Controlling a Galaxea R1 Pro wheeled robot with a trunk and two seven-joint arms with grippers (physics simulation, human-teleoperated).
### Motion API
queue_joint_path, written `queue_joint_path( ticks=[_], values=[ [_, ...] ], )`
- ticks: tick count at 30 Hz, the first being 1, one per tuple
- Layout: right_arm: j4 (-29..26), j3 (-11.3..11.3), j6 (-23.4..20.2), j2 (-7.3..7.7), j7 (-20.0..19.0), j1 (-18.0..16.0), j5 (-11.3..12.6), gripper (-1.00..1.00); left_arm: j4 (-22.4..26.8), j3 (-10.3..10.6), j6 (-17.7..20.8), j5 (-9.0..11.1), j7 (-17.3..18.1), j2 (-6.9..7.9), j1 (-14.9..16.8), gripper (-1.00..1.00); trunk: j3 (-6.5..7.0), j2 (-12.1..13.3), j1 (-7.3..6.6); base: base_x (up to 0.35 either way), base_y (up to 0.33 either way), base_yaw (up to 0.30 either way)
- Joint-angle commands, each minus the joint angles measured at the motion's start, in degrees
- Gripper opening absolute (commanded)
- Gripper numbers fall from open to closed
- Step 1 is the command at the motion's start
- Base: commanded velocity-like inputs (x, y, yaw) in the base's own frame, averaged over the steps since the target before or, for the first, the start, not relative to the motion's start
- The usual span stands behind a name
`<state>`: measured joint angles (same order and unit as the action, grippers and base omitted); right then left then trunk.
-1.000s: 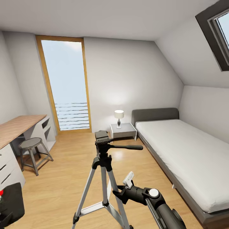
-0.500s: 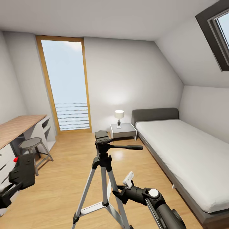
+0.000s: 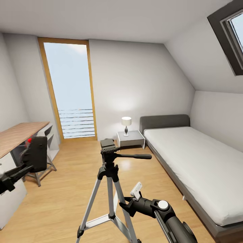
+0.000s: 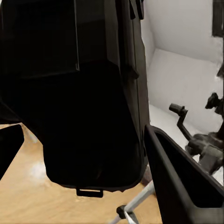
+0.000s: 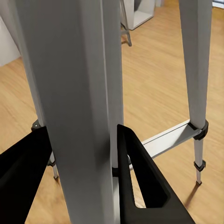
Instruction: Attach the digital camera to the camera tripod in the bedroom.
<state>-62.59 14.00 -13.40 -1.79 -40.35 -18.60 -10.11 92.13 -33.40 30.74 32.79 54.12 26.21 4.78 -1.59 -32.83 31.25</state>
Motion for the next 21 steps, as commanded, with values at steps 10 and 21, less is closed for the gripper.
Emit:
queue_joint_path(
  ticks=[10, 21],
  values=[
    [-0.08, 0.10, -0.40, -0.05, -0.29, -0.03, -0.43, -1.00, -0.02, 11.67, 3.04, -1.51, 8.33, 7.90, 13.09, -1.00, -0.13, -0.11, 0.02, 0.000, 0.000, 0.000],
    [-0.08, 0.27, -0.42, -0.04, 2.74, -0.03, -0.47, -1.00, -0.02, 20.83, 10.88, -2.63, 11.14, 12.08, 26.31, -1.00, -0.13, -0.11, 0.02, 0.000, 0.000, 0.000]
  ],
)
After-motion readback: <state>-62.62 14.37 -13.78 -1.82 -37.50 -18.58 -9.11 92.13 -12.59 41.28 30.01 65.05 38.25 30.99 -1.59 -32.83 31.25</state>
